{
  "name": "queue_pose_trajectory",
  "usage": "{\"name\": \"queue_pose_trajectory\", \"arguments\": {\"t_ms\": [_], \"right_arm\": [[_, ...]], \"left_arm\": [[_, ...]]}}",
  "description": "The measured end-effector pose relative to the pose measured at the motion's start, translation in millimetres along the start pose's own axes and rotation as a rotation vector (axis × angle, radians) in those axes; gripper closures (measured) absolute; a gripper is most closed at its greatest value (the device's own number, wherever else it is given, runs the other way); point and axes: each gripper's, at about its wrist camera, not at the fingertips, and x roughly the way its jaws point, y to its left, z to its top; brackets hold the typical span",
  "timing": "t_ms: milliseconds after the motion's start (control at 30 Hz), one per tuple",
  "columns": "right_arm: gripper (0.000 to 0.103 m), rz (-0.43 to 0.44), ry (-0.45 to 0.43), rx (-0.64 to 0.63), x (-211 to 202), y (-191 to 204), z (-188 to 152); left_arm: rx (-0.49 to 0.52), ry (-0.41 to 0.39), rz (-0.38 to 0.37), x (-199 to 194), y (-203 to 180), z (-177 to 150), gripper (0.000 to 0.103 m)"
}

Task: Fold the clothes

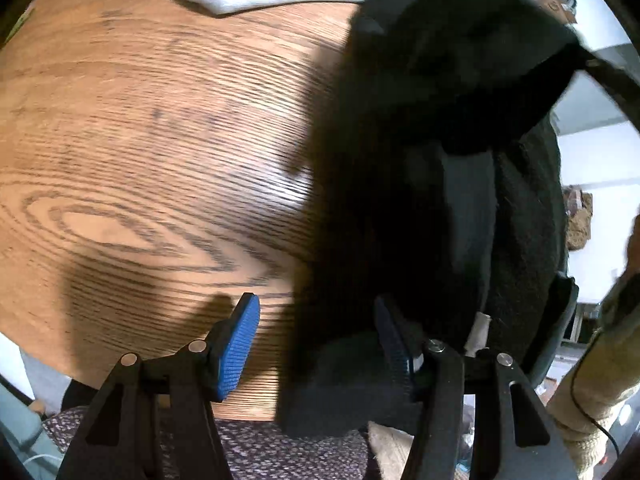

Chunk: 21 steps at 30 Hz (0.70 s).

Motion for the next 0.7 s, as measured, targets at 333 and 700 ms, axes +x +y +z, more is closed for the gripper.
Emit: {"name": "queue_pose_trajectory", "arguments": {"t_ms": [333, 700], "right_arm": [[0.092, -0.245, -0.012, 0.428, -63.1, -166.6, -59.1], [0.052, -0.172, 0.272, 0.533, -46.3, -182.5, -158.1]], "left_arm": [[0.081, 0.017, 0.031, 6.5, -22.1, -19.2, 0.043], [0.258, -0.025, 0.096, 8.0, -78.8, -23.8, 0.043]]}}
